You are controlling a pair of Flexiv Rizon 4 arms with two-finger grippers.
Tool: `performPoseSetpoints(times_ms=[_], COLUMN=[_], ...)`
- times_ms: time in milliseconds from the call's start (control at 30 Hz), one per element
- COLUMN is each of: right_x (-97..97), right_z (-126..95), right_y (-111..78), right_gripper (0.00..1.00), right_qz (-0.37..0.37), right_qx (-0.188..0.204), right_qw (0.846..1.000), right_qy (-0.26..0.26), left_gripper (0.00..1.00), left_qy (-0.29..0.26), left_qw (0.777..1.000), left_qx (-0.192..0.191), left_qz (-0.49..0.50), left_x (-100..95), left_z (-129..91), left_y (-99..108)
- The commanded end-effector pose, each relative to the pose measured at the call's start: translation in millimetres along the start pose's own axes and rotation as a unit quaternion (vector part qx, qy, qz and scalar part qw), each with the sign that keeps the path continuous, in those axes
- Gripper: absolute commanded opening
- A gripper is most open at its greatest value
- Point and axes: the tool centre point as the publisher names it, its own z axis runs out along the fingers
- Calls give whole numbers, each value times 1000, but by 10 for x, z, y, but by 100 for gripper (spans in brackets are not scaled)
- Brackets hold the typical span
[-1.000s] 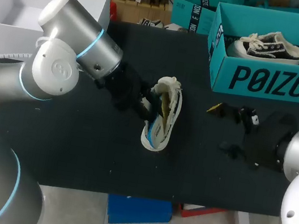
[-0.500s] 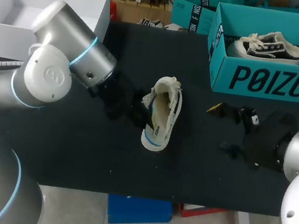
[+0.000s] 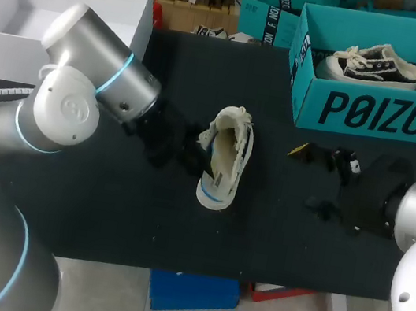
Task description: Take the shoe out of the shoebox, open the shoe tongue, remove and reinsert the insole, then place the shoe into the shoebox
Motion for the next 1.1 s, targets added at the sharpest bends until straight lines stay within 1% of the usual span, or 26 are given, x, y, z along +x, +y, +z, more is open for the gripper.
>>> performPoseSetpoints(times_ms=[33,700,1000,1100], right_x=[-82,-82,-82,-82], right_z=[-49,-49,-49,-49], right_y=[3,3,3,3], right_gripper=[100,100,100,100], right_qz=[19,19,19,19], right_qx=[65,65,65,65], right_qw=[998,998,998,998], right_qy=[15,15,15,15], left_gripper=[0,0,0,0], left_qy=[1,19,26,27], left_qw=[1000,999,999,999], left_qx=[-5,-27,-40,-41], left_qz=[3,3,2,2], left_x=[-11,26,-9,-20], left_z=[40,139,156,154], left_y=[88,514,630,621])
